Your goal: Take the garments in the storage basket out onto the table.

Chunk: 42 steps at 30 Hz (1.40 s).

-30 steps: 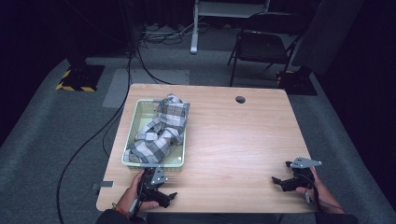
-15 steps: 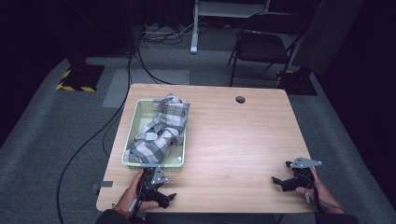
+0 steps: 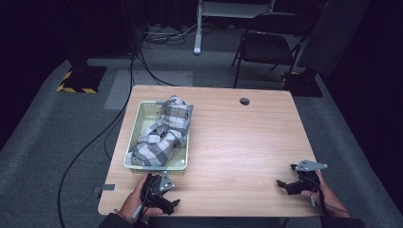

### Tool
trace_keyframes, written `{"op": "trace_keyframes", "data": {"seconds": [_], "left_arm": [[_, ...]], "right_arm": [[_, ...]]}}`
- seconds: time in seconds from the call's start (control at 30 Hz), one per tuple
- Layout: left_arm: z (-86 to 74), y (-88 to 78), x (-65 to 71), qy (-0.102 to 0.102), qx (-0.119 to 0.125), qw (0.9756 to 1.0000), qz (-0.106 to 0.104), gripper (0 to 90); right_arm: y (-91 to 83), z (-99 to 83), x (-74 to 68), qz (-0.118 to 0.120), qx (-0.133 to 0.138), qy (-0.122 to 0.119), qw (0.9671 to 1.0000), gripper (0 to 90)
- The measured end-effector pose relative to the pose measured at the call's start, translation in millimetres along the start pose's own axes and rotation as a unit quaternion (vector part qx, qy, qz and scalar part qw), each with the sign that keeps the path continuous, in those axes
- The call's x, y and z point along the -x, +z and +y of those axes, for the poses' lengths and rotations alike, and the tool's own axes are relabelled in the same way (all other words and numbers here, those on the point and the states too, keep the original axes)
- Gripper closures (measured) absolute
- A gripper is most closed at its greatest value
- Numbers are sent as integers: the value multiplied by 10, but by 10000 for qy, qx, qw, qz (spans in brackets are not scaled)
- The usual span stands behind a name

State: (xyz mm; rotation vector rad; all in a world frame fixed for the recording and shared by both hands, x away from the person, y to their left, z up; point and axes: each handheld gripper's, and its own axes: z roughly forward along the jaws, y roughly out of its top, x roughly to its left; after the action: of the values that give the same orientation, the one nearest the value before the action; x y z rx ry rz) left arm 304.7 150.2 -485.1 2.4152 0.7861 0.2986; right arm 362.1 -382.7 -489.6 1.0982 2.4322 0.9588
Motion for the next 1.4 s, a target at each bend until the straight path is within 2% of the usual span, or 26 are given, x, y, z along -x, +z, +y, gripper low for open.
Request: {"op": "trace_keyframes", "data": {"seconds": [0.17,0.5,1.4], "left_arm": [[28,-29,22,-18,33,10000,29,30],[86,-94,71,133,82,9998,80,30],[185,-225,133,264,254,9993,76,33]], "right_arm": [[0,0,0,-1,0,-2,10000,5],[0,0,0,-1,0,-1,10000,5],[0,0,0,-1,0,-1,10000,5]]}}
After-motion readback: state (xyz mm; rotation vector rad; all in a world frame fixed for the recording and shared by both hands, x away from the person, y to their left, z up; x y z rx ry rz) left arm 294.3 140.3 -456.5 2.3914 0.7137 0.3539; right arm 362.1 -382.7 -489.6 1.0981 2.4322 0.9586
